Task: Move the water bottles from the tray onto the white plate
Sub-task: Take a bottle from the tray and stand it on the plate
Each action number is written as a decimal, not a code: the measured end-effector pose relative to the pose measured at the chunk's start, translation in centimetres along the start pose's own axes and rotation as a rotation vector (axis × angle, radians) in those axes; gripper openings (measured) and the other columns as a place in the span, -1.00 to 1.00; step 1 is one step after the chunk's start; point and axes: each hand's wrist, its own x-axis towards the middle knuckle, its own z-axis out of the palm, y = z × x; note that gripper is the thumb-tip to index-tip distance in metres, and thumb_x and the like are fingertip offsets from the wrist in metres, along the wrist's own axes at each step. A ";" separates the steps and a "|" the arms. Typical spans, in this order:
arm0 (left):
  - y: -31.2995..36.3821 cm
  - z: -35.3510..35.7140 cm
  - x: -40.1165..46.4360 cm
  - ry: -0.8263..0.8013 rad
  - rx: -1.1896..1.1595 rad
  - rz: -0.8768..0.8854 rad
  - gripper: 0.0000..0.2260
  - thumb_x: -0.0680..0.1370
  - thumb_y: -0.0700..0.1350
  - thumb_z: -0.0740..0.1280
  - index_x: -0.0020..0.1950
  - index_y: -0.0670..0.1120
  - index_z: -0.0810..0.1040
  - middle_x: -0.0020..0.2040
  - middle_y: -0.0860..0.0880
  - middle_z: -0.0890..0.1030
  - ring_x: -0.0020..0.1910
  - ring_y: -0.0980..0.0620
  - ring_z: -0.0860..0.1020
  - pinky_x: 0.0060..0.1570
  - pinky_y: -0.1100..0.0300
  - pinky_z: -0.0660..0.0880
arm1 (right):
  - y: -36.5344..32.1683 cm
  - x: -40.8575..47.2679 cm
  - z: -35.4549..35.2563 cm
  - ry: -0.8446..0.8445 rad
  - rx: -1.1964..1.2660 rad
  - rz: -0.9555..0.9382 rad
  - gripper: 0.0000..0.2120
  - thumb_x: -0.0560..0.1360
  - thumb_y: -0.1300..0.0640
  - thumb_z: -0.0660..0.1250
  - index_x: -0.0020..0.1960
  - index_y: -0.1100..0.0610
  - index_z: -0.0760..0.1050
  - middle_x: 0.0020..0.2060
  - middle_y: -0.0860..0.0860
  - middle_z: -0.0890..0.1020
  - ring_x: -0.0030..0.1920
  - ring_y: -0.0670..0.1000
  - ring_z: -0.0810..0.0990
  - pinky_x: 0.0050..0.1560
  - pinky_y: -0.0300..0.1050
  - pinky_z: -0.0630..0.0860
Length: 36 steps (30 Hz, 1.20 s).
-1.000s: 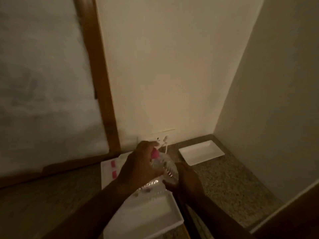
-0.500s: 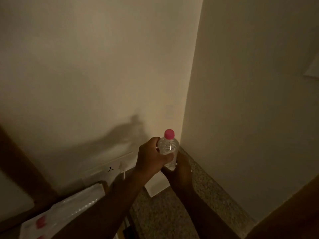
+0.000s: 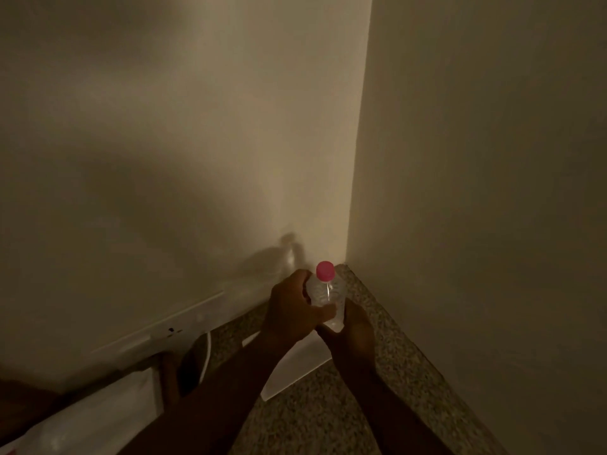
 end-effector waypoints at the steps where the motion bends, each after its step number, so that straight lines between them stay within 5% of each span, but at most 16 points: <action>1: -0.3 0.3 0.1 -0.010 0.007 0.000 -0.61 0.20 -0.02 0.57 -0.07 0.09 0.50 -0.20 0.16 0.61 -0.24 0.25 0.59 -0.32 0.36 0.55 | 0.3 0.1 0.1 -0.002 0.006 0.003 -0.69 0.36 -0.01 0.53 0.08 -0.05 0.60 -0.03 -0.10 0.68 -0.01 -0.10 0.65 -0.03 -0.11 0.61; 4: -1.2 1.3 0.3 -0.030 0.015 -0.005 -0.61 0.20 -0.02 0.56 -0.07 0.11 0.50 -0.18 0.14 0.62 -0.21 0.23 0.60 -0.23 0.17 0.62 | 1.6 0.3 0.3 0.035 -0.034 -0.009 -0.73 0.37 0.08 0.54 -0.13 -0.25 0.53 -0.21 -0.23 0.63 -0.12 -0.34 0.59 -0.20 -0.47 0.46; 6: -1.5 1.6 0.3 -0.027 0.002 0.005 -0.61 0.20 -0.04 0.56 -0.06 0.09 0.51 -0.18 0.14 0.62 -0.20 0.23 0.60 -0.21 0.14 0.62 | 1.9 0.2 0.4 0.040 -0.031 -0.013 -0.69 0.38 0.07 0.54 -0.04 -0.24 0.50 -0.11 -0.18 0.63 -0.06 -0.27 0.59 -0.12 -0.35 0.50; 9: -1.7 2.0 0.6 -0.022 -0.019 0.006 -0.60 0.21 -0.08 0.57 -0.03 0.01 0.53 -0.13 0.09 0.63 -0.16 0.12 0.62 -0.15 0.07 0.63 | 2.4 0.4 0.5 0.024 -0.052 -0.036 -0.63 0.40 0.01 0.51 0.16 0.08 0.55 0.04 0.04 0.63 0.03 0.04 0.59 -0.02 0.01 0.55; 15: -1.6 2.6 0.8 -0.053 -0.053 0.000 -0.56 0.22 -0.09 0.56 0.04 0.09 0.51 -0.09 0.17 0.61 -0.09 0.18 0.61 -0.08 0.10 0.63 | 2.6 0.9 0.0 0.020 -0.052 -0.037 -0.56 0.40 0.10 0.53 0.23 0.14 0.53 0.08 0.06 0.60 0.05 0.06 0.58 -0.02 -0.06 0.54; 18: -1.7 2.8 0.9 -0.018 -0.046 -0.020 -0.57 0.22 -0.07 0.56 -0.02 0.16 0.47 -0.14 0.21 0.58 -0.15 0.29 0.57 -0.15 0.19 0.61 | 2.8 1.0 -0.1 0.013 -0.120 -0.062 -0.49 0.39 0.09 0.54 0.29 0.15 0.49 0.11 -0.01 0.54 0.09 0.00 0.52 0.01 -0.25 0.45; 22: -1.9 2.7 0.7 -0.004 -0.036 -0.030 -0.54 0.18 0.07 0.57 -0.02 0.15 0.46 -0.18 0.23 0.57 -0.19 0.40 0.54 -0.30 0.44 0.50 | 2.9 1.2 -0.2 -0.013 -0.089 -0.033 -0.43 0.39 0.04 0.53 0.34 0.11 0.46 0.19 0.05 0.56 0.18 0.05 0.53 0.15 0.00 0.52; 26: -2.1 2.7 0.7 -0.005 -0.033 -0.019 -0.50 0.11 0.22 0.50 -0.02 0.19 0.44 -0.15 0.23 0.57 -0.17 0.37 0.55 -0.26 0.37 0.51 | 2.9 1.1 -0.2 -0.011 -0.105 -0.043 -0.46 0.39 0.02 0.53 0.31 0.09 0.48 0.16 0.05 0.58 0.16 0.06 0.56 0.12 0.00 0.53; 32: -2.6 1.5 -0.6 -0.044 -0.019 -0.042 -0.21 0.10 0.39 0.51 0.23 0.10 0.45 0.14 0.22 0.54 0.07 0.21 0.54 -0.01 0.20 0.55 | 2.6 0.0 -0.9 -0.025 -0.033 -0.010 -0.50 0.37 -0.04 0.53 0.25 0.08 0.52 0.11 0.07 0.64 0.09 0.04 0.62 0.06 0.13 0.62; 36: -4.5 -1.9 -4.5 0.031 0.111 -0.114 -0.13 0.16 0.47 0.40 0.38 0.12 0.34 0.18 0.20 0.43 0.11 0.23 0.38 -0.03 0.37 0.32 | 2.4 -3.9 0.1 0.101 -0.152 0.056 -0.24 0.32 -0.07 0.57 0.41 0.11 0.36 0.31 0.11 0.49 0.28 0.11 0.47 0.22 -0.10 0.38</action>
